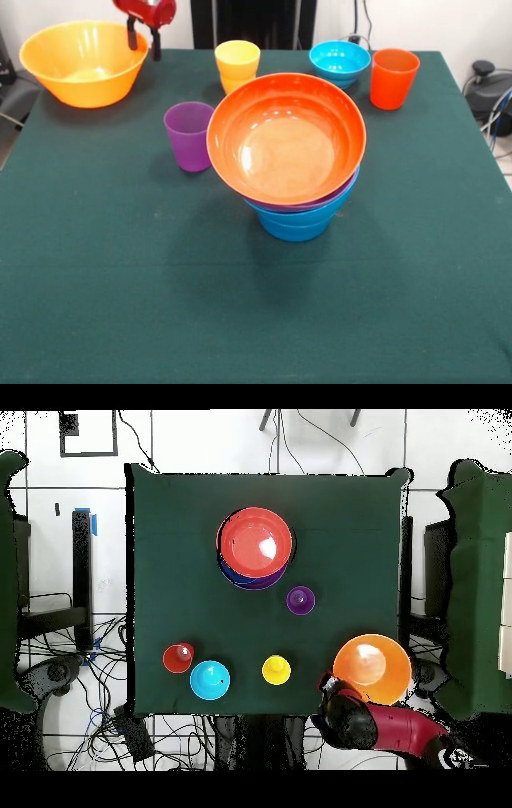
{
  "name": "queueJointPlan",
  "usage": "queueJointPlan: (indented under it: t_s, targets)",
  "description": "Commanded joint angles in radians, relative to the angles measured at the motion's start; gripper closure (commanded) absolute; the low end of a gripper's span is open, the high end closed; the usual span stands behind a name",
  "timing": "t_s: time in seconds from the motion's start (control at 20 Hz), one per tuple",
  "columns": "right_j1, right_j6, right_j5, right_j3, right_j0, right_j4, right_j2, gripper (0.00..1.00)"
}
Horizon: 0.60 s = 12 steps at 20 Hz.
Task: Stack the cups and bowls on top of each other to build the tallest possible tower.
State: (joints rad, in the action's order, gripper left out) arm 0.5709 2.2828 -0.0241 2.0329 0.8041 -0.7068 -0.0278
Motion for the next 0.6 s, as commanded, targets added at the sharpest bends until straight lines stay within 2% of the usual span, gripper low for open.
queueJointPlan:
  t_s: [0.05, 0.55, 0.6]
  targets:
    - [-0.012, -0.03, -0.032, -0.03, 0.004, -0.058, 0.064, 0.0]
    - [0.009, -0.077, -0.08, -0.097, 0.024, -0.065, 0.094, 0.0]
    - [0.007, -0.073, -0.076, -0.103, 0.017, -0.067, 0.089, 1.0]
